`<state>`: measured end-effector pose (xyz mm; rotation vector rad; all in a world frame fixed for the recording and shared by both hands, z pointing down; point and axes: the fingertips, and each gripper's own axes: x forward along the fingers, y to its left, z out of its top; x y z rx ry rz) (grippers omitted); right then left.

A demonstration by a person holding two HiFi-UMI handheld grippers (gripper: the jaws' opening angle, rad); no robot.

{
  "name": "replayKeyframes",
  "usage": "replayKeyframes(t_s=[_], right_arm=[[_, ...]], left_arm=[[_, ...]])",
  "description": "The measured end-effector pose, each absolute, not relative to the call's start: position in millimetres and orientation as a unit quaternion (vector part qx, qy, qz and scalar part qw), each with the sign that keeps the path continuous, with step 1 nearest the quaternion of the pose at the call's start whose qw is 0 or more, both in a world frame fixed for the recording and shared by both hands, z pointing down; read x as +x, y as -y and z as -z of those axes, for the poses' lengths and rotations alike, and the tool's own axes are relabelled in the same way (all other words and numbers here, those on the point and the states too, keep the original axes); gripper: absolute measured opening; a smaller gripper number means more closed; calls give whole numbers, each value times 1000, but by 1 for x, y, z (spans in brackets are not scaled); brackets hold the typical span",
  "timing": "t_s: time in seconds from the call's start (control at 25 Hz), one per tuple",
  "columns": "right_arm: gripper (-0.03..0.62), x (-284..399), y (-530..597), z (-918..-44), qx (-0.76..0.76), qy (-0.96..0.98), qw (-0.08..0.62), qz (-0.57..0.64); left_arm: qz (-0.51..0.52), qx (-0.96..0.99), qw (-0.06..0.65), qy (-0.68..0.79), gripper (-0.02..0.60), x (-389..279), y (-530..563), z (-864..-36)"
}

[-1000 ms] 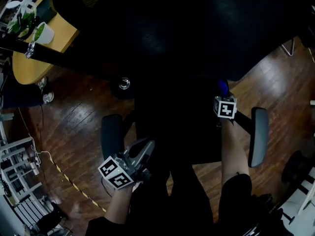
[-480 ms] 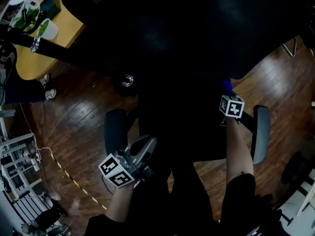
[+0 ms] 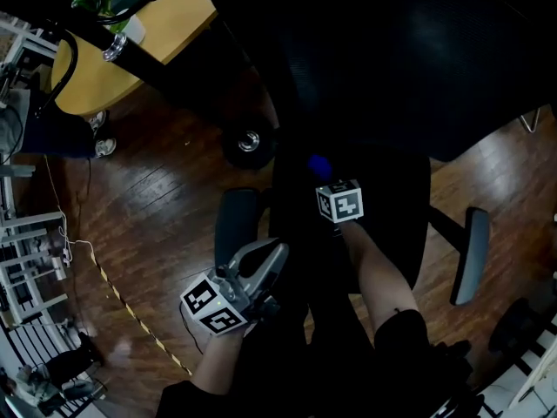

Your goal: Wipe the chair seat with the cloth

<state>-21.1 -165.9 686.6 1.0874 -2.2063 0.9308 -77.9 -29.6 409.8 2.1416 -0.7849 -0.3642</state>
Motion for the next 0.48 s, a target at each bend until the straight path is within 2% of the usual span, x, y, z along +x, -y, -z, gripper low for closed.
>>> replayKeyframes(t_s=[0.2, 0.48], right_arm=[[35, -99, 163, -689, 345, 838, 236, -352], [35, -91, 159, -701, 364, 828, 243, -352]], left_arm=[[147, 846, 403, 316, -8, -88, 30, -412], [146, 840, 414, 319, -8, -91, 33, -418]])
